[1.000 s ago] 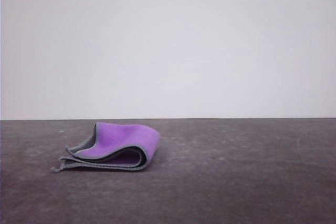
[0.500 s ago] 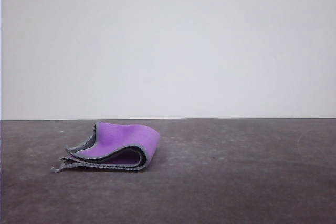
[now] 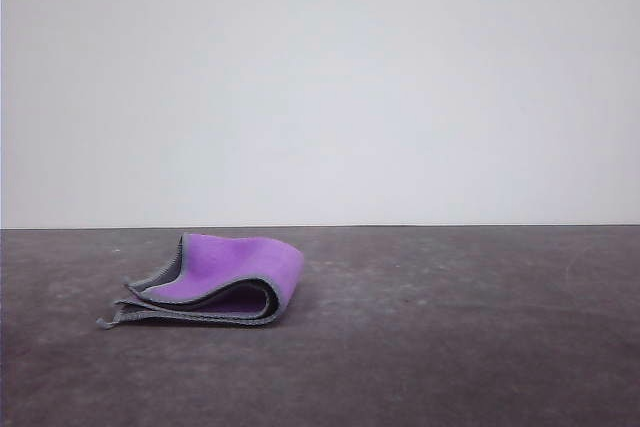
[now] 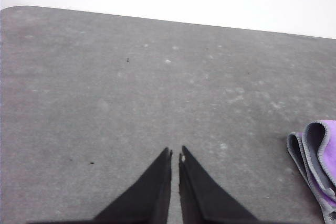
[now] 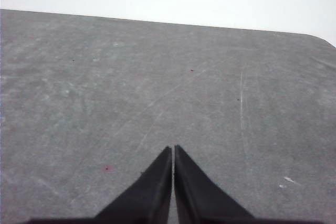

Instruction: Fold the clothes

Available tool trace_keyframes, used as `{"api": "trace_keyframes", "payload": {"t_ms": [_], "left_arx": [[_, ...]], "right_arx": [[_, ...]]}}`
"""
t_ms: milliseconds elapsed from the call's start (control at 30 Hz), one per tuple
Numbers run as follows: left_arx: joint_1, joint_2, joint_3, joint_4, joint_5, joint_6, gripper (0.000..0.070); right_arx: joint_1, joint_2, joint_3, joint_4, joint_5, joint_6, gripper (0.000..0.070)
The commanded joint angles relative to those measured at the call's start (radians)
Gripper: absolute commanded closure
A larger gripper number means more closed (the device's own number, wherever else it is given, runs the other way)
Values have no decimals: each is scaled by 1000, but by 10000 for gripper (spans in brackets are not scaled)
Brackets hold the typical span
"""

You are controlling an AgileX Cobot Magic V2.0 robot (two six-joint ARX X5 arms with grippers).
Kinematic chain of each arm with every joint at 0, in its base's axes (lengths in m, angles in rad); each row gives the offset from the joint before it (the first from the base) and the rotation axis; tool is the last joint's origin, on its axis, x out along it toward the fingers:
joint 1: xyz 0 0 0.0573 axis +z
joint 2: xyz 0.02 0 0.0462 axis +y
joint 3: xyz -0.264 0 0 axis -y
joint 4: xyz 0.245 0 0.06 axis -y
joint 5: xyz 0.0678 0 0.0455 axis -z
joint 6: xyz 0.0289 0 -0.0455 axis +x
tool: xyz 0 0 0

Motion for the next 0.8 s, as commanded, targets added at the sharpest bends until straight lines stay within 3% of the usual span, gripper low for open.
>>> {"api": "trace_keyframes", "payload": {"t_ms": [0,767], "left_arx": [[-1,-1,-18,-10,1,-5,683],[-9,-3,-28,15,1,-4,683]], "right_arx": [[2,-1,-4,17,0,16,696],[0,-1,-4,17,1,16,696]]}}
